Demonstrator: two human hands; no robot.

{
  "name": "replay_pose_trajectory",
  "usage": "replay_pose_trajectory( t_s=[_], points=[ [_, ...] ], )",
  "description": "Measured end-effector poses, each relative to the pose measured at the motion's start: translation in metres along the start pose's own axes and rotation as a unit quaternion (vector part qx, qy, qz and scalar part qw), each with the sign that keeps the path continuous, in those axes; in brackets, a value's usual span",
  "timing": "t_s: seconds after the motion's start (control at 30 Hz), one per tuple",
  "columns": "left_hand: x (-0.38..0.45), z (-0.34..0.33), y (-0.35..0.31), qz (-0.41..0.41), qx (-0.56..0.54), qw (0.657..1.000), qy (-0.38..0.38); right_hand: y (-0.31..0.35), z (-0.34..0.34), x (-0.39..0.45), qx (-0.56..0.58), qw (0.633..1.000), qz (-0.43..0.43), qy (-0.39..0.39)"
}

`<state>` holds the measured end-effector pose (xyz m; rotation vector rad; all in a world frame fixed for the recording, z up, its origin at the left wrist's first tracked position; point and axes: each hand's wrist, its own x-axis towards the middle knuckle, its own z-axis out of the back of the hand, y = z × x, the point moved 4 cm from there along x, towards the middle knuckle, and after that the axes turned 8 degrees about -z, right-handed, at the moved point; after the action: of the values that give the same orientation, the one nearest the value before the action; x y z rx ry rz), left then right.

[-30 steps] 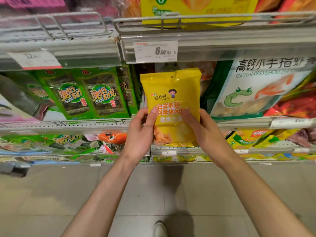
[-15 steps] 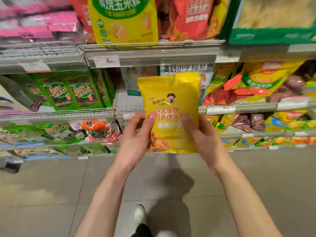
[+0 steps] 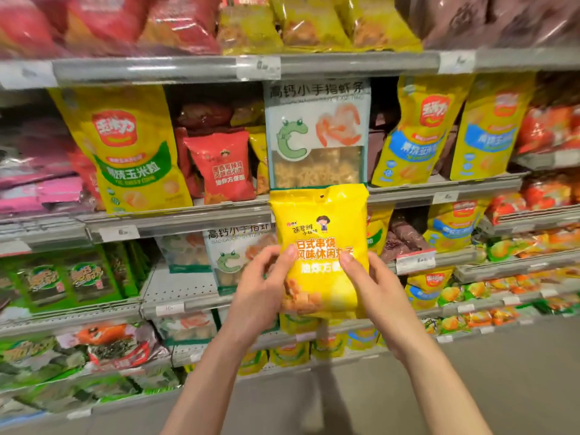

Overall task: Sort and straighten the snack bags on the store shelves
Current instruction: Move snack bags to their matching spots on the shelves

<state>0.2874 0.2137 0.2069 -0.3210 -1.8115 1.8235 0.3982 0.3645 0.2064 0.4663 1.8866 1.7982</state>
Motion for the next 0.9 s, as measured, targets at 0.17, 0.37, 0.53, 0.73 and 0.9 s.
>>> replay_pose_trajectory(
  t_s=[0.17, 0.37, 0.53, 0.73, 0.9],
  points=[
    [0.054, -0.018, -0.031, -0.042, 0.023, 0.999, 0.017, 0.043, 0.02, 0.031, 0.007, 0.999, 0.034, -0.02],
    [0.106, -0.034, -0.054, -0.107, 0.019, 0.993, 0.046, 0.077, 0.034, 0.075, -0.003, 0.997, 0.07, -0.04],
    [0.135, -0.032, -0.054, -0.107, 0.0, 0.993, 0.042, 0.085, 0.029, 0.111, -0.024, 0.996, 0.084, -0.031],
    [0.154, -0.026, -0.059, -0.111, 0.024, 0.993, -0.021, 0.093, 0.016, 0.151, -0.026, 0.995, 0.09, 0.042],
    [0.159, -0.019, -0.052, -0.085, -0.001, 0.99, -0.115, 0.099, 0.006, 0.173, -0.021, 0.988, 0.101, 0.119]
  ],
)
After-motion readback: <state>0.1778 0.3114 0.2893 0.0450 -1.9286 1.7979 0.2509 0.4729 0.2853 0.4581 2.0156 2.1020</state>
